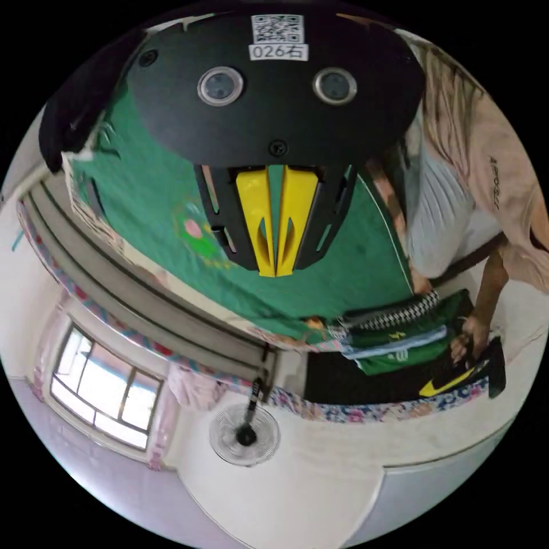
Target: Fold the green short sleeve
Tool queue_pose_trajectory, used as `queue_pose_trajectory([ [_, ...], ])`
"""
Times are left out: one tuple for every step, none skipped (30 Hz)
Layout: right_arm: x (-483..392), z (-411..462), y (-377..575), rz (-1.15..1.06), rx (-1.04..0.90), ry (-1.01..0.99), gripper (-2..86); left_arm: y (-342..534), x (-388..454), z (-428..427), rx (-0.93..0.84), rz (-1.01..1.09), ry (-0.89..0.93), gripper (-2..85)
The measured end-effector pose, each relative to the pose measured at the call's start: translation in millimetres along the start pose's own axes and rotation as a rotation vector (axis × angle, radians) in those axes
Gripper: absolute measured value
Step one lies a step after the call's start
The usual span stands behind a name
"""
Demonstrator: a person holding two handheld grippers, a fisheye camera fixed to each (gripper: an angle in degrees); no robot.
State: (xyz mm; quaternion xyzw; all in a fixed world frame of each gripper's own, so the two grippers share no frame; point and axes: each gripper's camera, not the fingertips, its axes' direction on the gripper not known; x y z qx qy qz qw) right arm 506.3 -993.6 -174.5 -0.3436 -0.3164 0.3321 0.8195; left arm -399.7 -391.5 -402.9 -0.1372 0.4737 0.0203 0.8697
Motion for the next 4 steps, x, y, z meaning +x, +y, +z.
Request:
queue_pose_trajectory([
  [29.1, -31.6, 28.1, 0.044, -0.044, 0.079, -0.9, -11.4, 23.0, 43.3, -0.019, 0.024, 0.123, -0.9],
  [57.6, -64.6, 57.0, 0.095, -0.070, 0.176, -0.9, -17.4, 35.8, 66.0, -0.029, 0.031, 0.180, -0.8],
  [71.9, -81.3, 71.4, 0.123, -0.080, 0.227, -0.9, -28.6, 62.1, 109.1, -0.044, 0.048, 0.290, -0.7],
  [101.1, -114.9, 99.9, 0.187, -0.096, 0.324, -0.9, -38.8, 89.8, 152.0, -0.056, 0.057, 0.399, -0.6],
])
